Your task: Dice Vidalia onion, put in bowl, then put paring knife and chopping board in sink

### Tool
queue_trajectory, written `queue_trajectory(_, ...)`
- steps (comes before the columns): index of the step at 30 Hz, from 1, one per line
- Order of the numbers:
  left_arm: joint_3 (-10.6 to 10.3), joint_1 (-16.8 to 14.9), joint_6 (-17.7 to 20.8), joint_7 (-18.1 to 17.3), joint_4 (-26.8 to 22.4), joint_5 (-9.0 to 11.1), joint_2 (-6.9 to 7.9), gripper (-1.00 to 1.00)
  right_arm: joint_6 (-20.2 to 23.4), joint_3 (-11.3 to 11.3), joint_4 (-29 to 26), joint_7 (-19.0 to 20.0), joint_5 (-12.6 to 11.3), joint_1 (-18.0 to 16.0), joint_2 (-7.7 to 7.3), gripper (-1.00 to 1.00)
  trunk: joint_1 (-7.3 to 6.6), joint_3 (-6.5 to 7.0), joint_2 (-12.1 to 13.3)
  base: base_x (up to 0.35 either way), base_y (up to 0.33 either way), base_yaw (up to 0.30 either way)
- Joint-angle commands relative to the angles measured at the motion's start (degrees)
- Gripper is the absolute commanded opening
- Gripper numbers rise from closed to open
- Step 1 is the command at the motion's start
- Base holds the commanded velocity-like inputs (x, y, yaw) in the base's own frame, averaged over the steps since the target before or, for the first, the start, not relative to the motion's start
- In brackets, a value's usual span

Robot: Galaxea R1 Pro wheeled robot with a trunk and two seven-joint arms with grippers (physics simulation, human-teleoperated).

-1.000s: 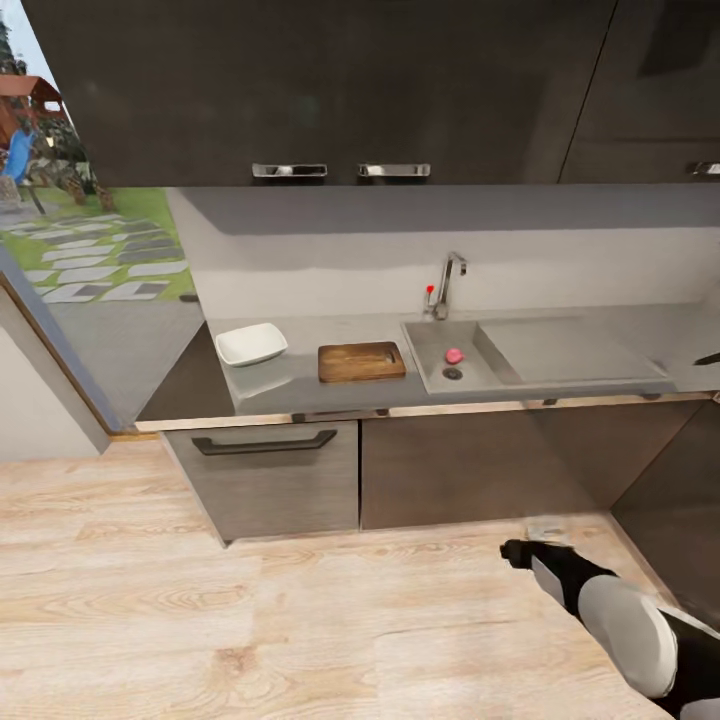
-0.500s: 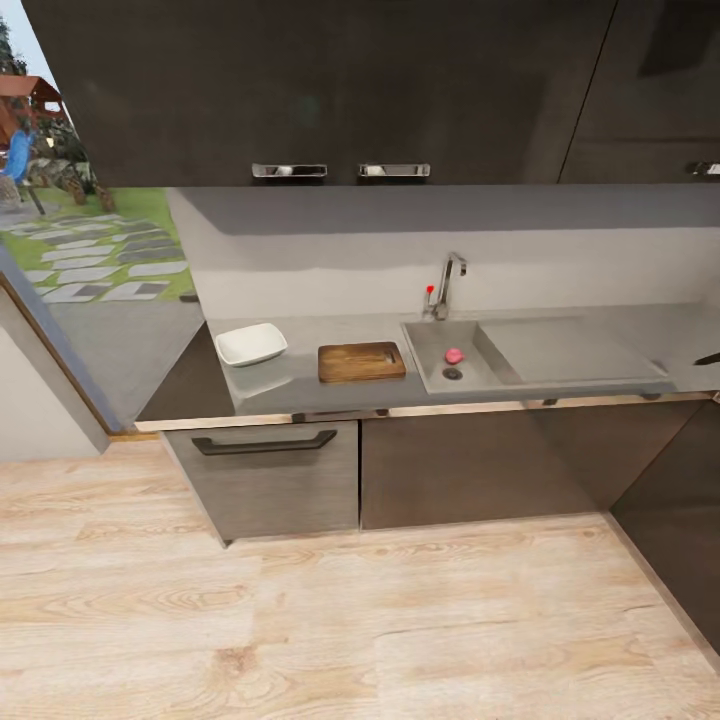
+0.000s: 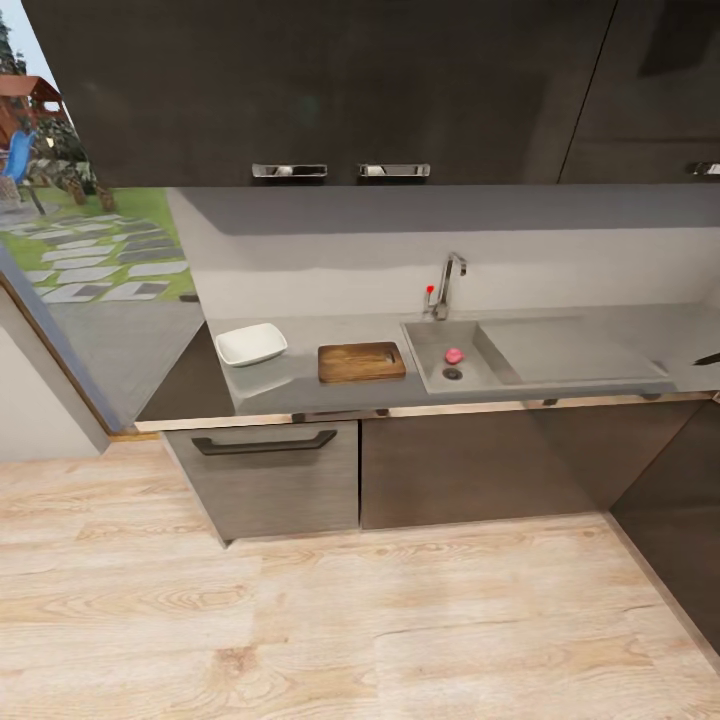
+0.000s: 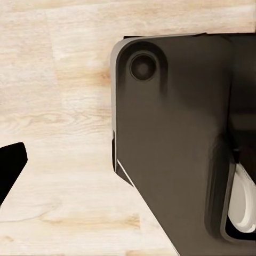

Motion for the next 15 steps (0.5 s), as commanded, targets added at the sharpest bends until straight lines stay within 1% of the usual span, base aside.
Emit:
queue_trajectory(1,-0.1,0.0,-0.3,0.0,-0.1,0.1,0.01,1.00,-0.2,-0.3,0.0,-0.4,0.6,0.0,0.01,1.00,0.03,-0.09,-0.1,0.000,0.000,0.000)
queue_trajectory(10,-0.1,0.0,-0.5,0.0,0.0,0.1,0.01,1.00,-0.2,-0.2,0.1,-0.4,0.5,0.0,0.10,1.00,0.03,-0.09,-0.1,0.000,-0.006,0.000)
queue_trajectory(12,-0.1,0.0,-0.5,0.1,0.0,0.1,0.01,1.00,-0.2,-0.1,0.1,-0.4,0.5,0.0,0.15,1.00,0.03,-0.09,-0.1,0.000,-0.145,0.000)
queue_trajectory(15,-0.1,0.0,-0.5,0.1,0.0,0.1,0.01,1.00,-0.2,-0.1,0.1,-0.4,0.5,0.0,0.19,1.00,0.03,-0.07,-0.1,0.000,-0.248,0.000)
